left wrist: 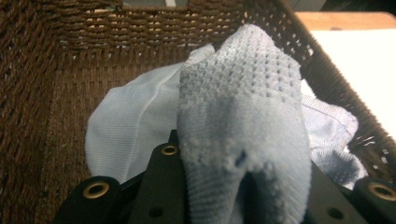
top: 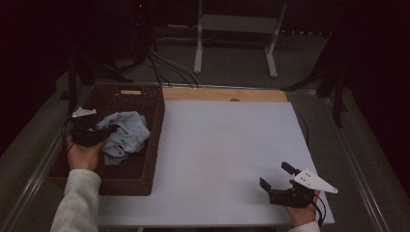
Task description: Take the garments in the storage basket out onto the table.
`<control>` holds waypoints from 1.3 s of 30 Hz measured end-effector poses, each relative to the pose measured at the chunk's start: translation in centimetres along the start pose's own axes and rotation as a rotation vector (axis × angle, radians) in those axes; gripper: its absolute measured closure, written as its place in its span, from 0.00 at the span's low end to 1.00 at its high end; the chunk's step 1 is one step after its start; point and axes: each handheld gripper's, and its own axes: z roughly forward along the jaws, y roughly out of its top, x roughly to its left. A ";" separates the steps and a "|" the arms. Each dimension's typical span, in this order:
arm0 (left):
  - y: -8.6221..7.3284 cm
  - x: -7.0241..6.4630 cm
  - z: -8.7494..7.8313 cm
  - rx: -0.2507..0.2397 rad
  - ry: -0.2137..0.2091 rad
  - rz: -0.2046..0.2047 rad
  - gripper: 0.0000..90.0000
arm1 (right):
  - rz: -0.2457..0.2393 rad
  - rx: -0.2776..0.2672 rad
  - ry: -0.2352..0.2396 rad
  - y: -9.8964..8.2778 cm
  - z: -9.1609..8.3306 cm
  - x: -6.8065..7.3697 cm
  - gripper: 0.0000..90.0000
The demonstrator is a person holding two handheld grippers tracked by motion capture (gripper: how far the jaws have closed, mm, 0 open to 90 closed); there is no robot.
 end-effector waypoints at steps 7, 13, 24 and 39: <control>0.0 0.2 -0.8 -0.035 -0.016 -0.009 0.85 | 0.003 0.002 0.002 0.0 0.0 0.0 0.00; 0.2 0.1 -1.2 -0.058 -0.024 -0.010 0.85 | 0.004 0.004 0.002 0.0 0.0 0.0 0.00; 0.7 -0.1 -2.1 -0.094 -0.045 -0.003 0.85 | 0.004 0.001 0.001 0.0 0.0 -0.1 0.00; 1.2 -0.5 -2.9 -0.132 -0.062 0.006 0.85 | 0.003 0.001 0.000 0.0 0.0 -0.1 0.00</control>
